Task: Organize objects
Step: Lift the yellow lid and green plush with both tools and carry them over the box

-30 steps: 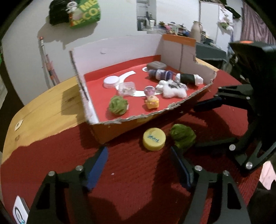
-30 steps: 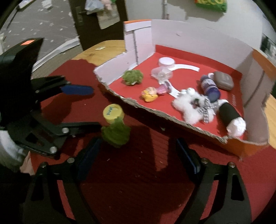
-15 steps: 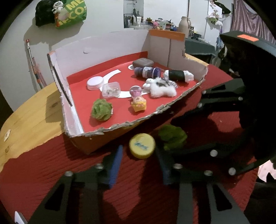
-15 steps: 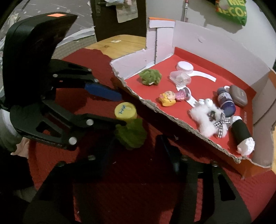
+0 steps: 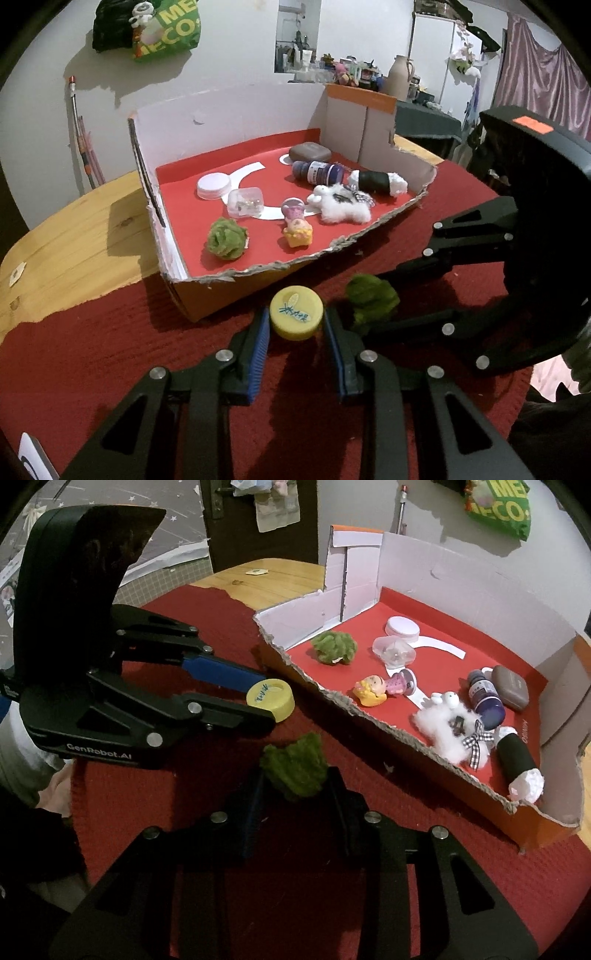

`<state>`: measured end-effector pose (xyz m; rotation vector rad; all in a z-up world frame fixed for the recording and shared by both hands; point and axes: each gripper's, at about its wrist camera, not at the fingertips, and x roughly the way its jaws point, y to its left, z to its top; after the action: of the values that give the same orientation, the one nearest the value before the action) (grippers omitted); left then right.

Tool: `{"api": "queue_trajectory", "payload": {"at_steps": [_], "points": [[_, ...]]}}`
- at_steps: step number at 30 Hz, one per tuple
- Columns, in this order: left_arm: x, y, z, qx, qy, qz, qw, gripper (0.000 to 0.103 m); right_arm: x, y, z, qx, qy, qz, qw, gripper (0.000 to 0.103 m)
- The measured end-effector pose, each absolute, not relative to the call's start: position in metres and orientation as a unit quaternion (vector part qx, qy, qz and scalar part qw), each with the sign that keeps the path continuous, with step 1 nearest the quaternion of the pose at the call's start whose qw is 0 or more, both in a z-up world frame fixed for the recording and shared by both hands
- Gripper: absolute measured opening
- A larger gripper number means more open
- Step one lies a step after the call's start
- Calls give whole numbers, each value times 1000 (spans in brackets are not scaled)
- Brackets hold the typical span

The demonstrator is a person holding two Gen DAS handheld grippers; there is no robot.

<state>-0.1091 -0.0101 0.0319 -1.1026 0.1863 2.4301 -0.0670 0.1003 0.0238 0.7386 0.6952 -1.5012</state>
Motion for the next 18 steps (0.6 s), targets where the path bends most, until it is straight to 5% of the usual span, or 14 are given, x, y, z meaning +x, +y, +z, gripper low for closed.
{"api": "queue_trajectory", "payload": {"at_steps": [18], "points": [[-104, -6, 90, -361, 48, 900, 239, 31, -73, 126, 80, 313, 248, -674, 622, 31]]}}
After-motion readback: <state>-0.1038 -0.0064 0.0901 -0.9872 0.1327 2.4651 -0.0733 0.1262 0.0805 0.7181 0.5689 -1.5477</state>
